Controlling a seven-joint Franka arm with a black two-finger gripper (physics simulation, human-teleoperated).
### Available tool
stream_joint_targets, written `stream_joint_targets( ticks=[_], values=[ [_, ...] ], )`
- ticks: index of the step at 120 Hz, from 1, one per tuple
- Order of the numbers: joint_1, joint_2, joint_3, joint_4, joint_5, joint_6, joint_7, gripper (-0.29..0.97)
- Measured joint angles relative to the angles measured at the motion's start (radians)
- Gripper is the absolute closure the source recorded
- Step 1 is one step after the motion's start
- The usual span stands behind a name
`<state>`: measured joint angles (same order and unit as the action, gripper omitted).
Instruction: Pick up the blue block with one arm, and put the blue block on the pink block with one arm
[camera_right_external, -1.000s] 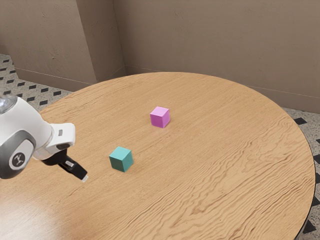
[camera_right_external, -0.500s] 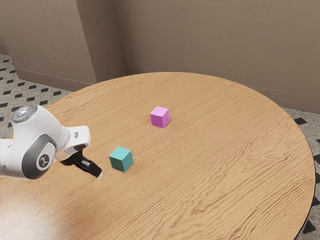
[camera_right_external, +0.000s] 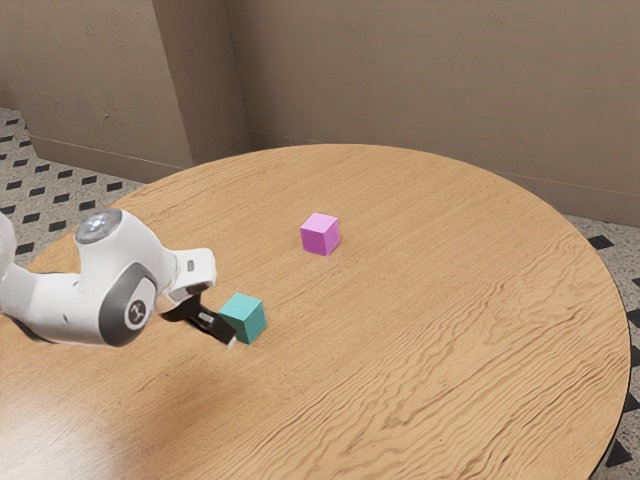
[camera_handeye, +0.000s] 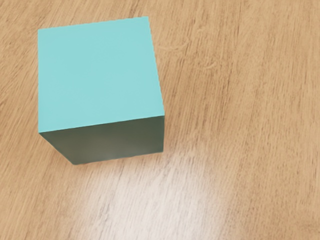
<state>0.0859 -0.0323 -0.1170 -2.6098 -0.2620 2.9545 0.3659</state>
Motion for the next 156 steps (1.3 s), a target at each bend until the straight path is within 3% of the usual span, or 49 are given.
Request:
stream_joint_targets(
  ticks=[78,138,156],
  values=[
    [0.015,0.275,0.025,0.233,0.006,0.051,0.034,0.00],
    [0.018,0.366,0.025,0.315,0.009,0.052,0.053,0.00],
    [0.016,0.367,0.025,0.317,0.009,0.052,0.058,0.05]
  ],
)
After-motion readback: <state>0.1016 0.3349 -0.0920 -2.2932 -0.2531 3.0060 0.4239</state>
